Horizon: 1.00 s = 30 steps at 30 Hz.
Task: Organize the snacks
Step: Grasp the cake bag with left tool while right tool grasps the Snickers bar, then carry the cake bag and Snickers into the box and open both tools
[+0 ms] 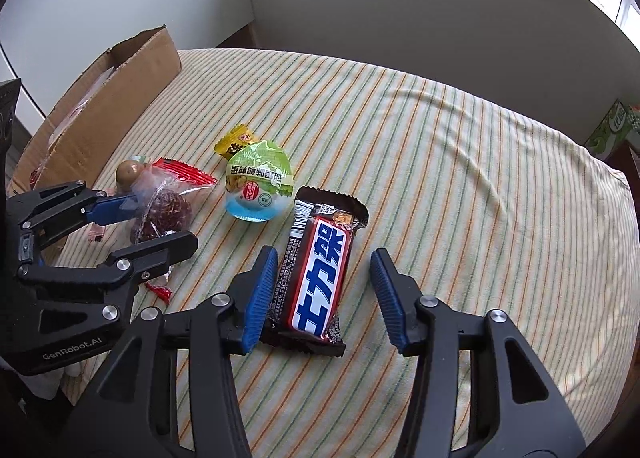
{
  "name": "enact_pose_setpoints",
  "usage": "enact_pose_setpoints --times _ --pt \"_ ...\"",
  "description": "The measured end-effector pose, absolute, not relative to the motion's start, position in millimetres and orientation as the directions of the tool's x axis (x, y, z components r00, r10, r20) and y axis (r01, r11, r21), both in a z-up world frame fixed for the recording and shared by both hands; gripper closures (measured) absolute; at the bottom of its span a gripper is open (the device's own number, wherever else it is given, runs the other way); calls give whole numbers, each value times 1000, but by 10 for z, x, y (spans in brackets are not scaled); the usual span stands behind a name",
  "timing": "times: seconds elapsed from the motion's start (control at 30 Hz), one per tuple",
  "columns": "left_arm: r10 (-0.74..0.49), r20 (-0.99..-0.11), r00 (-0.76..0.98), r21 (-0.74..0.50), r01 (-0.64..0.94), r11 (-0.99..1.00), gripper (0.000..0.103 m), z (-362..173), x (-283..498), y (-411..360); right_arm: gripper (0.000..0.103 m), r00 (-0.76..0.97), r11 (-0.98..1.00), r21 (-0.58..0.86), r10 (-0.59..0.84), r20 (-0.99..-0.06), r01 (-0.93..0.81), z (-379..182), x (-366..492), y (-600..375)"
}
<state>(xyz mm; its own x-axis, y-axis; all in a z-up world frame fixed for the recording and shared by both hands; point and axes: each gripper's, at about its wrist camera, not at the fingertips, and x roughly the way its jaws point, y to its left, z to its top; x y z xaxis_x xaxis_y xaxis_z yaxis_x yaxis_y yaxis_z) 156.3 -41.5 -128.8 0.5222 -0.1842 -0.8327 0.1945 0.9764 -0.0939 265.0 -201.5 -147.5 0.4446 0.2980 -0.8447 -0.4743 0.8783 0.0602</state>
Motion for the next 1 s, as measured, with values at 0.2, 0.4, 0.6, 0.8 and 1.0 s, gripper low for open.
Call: enact_pose_setpoints --times 0.2,0.4,0.6,0.8,1.0 --pt "-187 -829 527 -98 192 976 62 -1271 1558 -417 73 446 878 57 296 -845 -475 -1461 2587 -2042" --pt "-189 -820 540 -96 196 976 66 -1220 1514 -419 73 451 887 60 291 -844 -458 -1450 2539 -2105" --pt "-202 -803 561 -100 206 973 66 -1129 1447 -421 74 466 895 67 292 -835 -441 -1367 2452 -2194" --pt "-228 -772 593 -128 206 970 66 -973 1369 -337 74 495 890 65 311 -811 -451 -1158 2331 -2148" --pt "-233 -720 654 -125 208 970 66 -737 1222 -244 74 529 874 67 350 -773 -481 -863 2227 -1970"
